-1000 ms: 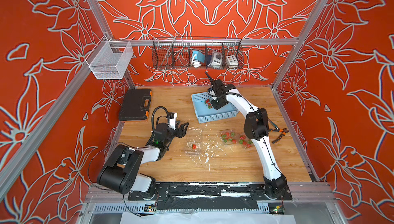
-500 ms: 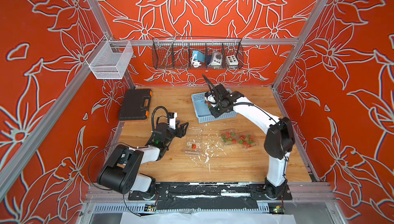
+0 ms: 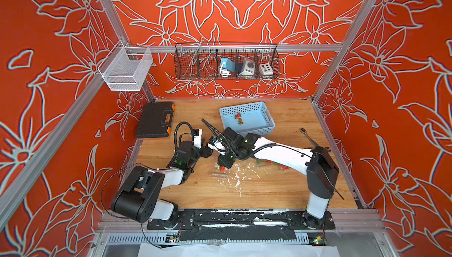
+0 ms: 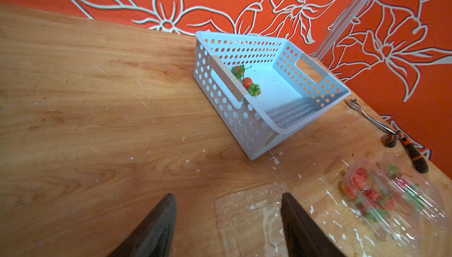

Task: Pack strawberries into containers
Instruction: Place the strawberry in the packing box.

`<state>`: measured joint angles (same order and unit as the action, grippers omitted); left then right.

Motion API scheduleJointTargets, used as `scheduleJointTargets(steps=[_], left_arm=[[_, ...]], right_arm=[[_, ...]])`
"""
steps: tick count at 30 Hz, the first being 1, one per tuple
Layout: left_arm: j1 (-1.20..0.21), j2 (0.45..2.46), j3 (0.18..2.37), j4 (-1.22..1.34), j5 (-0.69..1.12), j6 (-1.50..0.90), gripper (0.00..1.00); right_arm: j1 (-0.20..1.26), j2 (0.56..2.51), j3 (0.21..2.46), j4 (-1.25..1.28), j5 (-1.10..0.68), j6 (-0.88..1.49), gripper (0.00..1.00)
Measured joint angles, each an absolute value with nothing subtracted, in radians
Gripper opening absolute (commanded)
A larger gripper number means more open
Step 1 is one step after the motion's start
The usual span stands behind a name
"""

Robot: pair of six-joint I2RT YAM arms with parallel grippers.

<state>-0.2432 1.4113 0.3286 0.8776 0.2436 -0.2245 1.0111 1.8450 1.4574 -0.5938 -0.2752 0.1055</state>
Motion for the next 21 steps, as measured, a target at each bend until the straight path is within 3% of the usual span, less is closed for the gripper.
scheduleJointTargets(steps=[12,21], left_arm=[[-0.235,1.411,0.327,0.830,0.199,-0.224,0.67],[-0.239,1.411,0.327,0.851,0.223,-0.226,0.67]], right_arm=[[1.031,1.938,1.470,-0.577,-0.288,0.118,0.36],[0.978,1.924,1.546,-0.629,-0.164,0.113,0.40]])
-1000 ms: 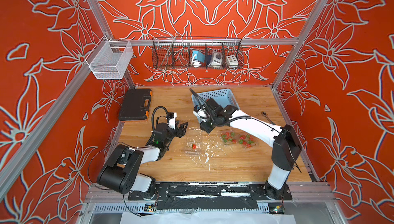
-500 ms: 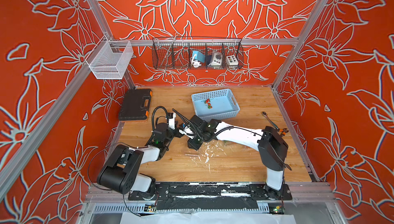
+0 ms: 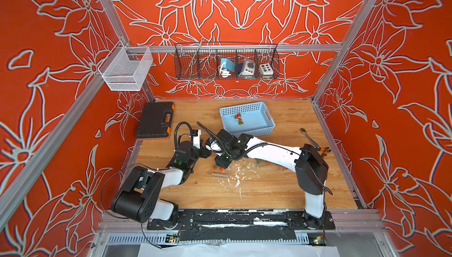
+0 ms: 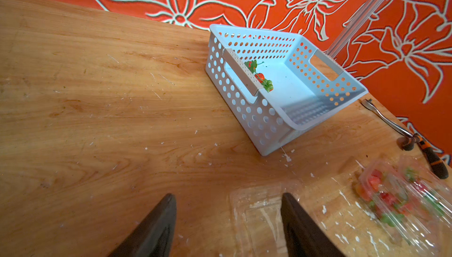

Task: Pack strawberries into containers
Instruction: Place the strawberry in the packing box, then pick up the strawberry from the basket.

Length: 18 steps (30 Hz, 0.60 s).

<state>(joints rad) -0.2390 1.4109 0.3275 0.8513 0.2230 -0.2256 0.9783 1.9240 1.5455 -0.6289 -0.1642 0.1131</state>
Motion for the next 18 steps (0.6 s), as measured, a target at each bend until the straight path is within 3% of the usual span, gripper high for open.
scheduleJointTargets(steps=[9,18], left_arm=[[-0.243,1.411,0.327,0.871,0.271,-0.225,0.67],[-0.244,1.411,0.327,0.877,0.285,-0.224,0.67]], right_arm=[[0.654,1.935,1.660,-0.603,-0.059,0.113,0.46],[0.525,2.240,2.024,-0.672,-0.024,0.059,0.52]])
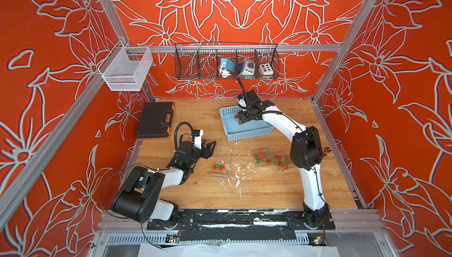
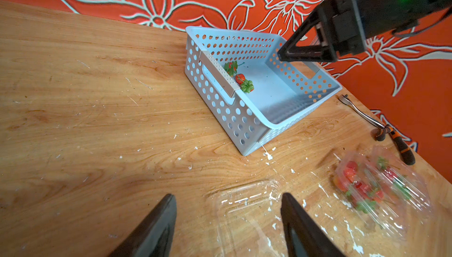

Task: Pack strawberries into containers
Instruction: Pick up the strawberry from the basket.

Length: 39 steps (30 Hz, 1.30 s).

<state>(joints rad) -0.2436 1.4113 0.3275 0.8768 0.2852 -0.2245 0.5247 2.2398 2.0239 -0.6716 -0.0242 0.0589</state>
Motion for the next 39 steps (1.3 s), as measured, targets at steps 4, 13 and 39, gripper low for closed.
scheduleJointTargets(steps=[4,13,39], left_arm=[[-0.244,1.411,0.327,0.876,0.287,-0.224,0.67],[-0.244,1.411,0.328,0.877,0.290,-0.224,0.67],[-0.244,1.412,0.331,0.876,0.290,-0.221,0.67]], right_arm=[[0.506,2.382,2.165,-0.764,-0.040,0.014,0.53],[0.502,2.503,2.333,-0.875,-0.080,-0.044,0.55],[0.470,2.645,2.500,-0.915,-0.141,-0.077,0.25]])
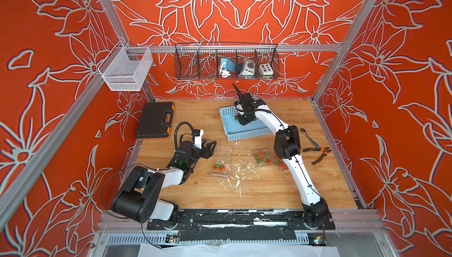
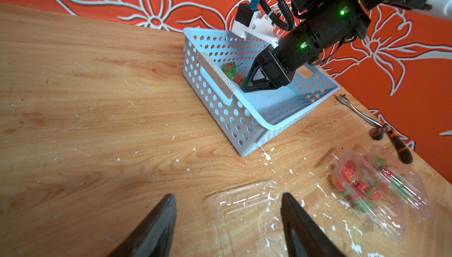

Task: Pack strawberries into containers
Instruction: Pick up the strawberry from the basket, then place the strawberry in the packing box.

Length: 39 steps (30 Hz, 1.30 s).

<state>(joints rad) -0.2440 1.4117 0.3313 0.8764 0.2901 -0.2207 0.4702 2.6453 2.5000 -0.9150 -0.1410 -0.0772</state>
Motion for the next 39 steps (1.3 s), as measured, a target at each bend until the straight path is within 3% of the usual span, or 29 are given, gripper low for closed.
scheduleJointTargets(steps=[8,25,33,39], left_arm=[[-0.244,1.412,0.331,0.877,0.290,-0.220,0.67],[-0.244,1.412,0.331,0.876,0.289,-0.220,0.67],[-0.244,1.412,0.331,0.877,0.282,-0.221,0.67],[-0.244,1.412,0.331,0.877,0.268,-0.221,0.67]], right_arm=[[0.470,2.571,2.375,-0.854,-0.154,-0.097,0.20],[0.491,2.126,1.901,-0.706,-0.160,-0.093,0.20],[0.691,1.807,1.515,-0.590,-0.170,-0.054,0.21],[0.888,1.749,1.364,-0.530,-0.208,0.006,0.22]])
